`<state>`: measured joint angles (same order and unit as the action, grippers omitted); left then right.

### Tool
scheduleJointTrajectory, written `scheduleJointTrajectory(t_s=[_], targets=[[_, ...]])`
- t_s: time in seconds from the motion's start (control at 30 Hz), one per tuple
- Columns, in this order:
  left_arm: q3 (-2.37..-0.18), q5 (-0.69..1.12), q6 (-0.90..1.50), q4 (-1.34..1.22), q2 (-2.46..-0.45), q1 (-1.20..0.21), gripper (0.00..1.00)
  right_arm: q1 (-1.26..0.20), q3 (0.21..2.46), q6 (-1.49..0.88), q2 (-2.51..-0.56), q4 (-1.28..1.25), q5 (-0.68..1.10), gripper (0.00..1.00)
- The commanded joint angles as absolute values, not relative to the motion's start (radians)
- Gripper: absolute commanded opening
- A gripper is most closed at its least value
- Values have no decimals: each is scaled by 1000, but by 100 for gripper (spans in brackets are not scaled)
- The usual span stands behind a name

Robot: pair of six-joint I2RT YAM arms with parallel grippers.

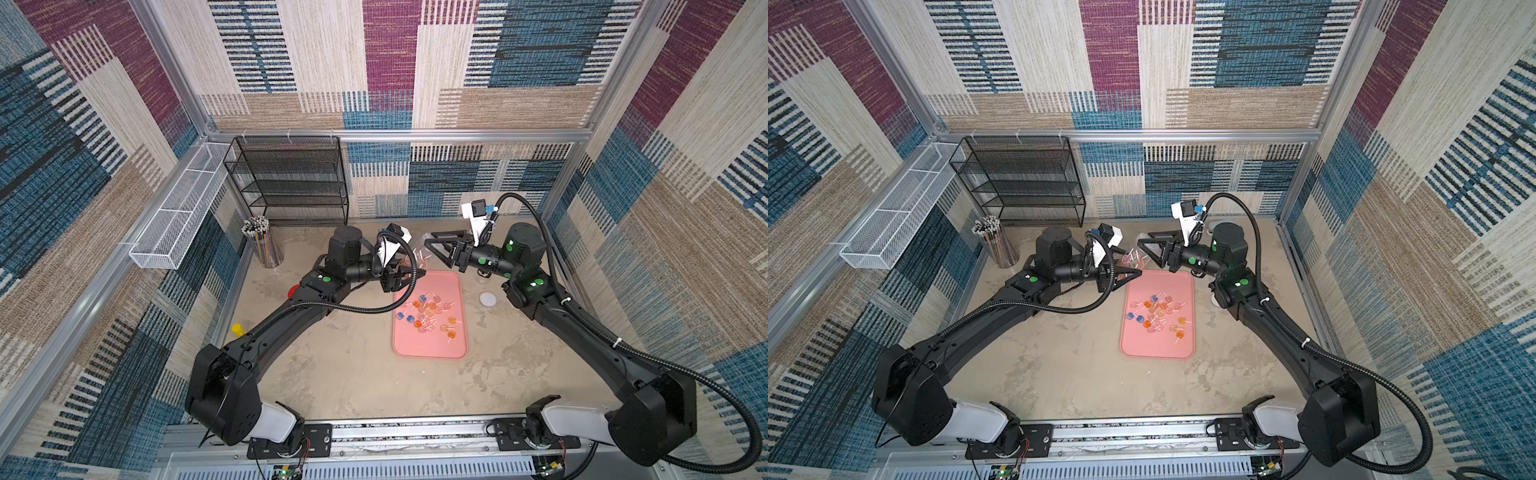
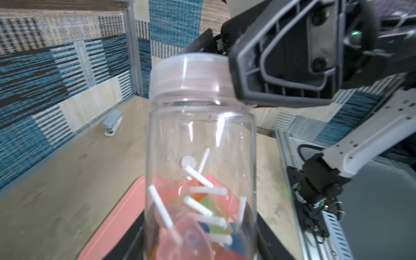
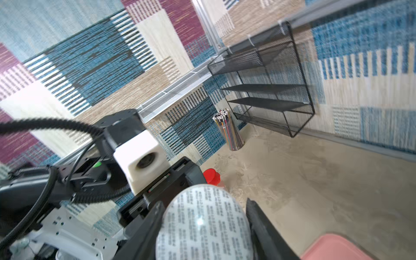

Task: Pour the candies out of the jar
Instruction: Unscrew the lid from the jar.

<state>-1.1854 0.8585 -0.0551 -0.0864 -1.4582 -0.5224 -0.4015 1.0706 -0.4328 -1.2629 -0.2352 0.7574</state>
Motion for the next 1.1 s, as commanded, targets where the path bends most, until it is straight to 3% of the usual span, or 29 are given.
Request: scheduleJointTrajectory(t_s=[0.0, 0.27, 0.4, 0.6, 0.73, 0.87, 1.07], targets=[[-1207, 1055, 17, -135, -1477, -523, 0, -405, 1075, -337, -1246, -285, 947, 37], [-1222, 1013, 0, -101, -1479, -522, 0, -403, 1087, -327, -1252, -263, 932, 37], [-1217, 960, -21, -73, -1468, -522, 0, -398, 1109, -330, -1264, -227, 889, 43], [-1192, 877, -41, -69, -1446, -525, 0, -382, 1131, -371, -1268, -177, 798, 79], [-1185, 843, -49, -67, -1439, -526, 0, -380, 1156, -385, -1263, -145, 752, 91], [-1184, 778, -71, -46, -1436, -536, 0, -379, 1193, -418, -1266, -100, 670, 94], [-1195, 528, -141, 14, -1439, -591, 0, -388, 1213, -506, -1300, -40, 542, 92]])
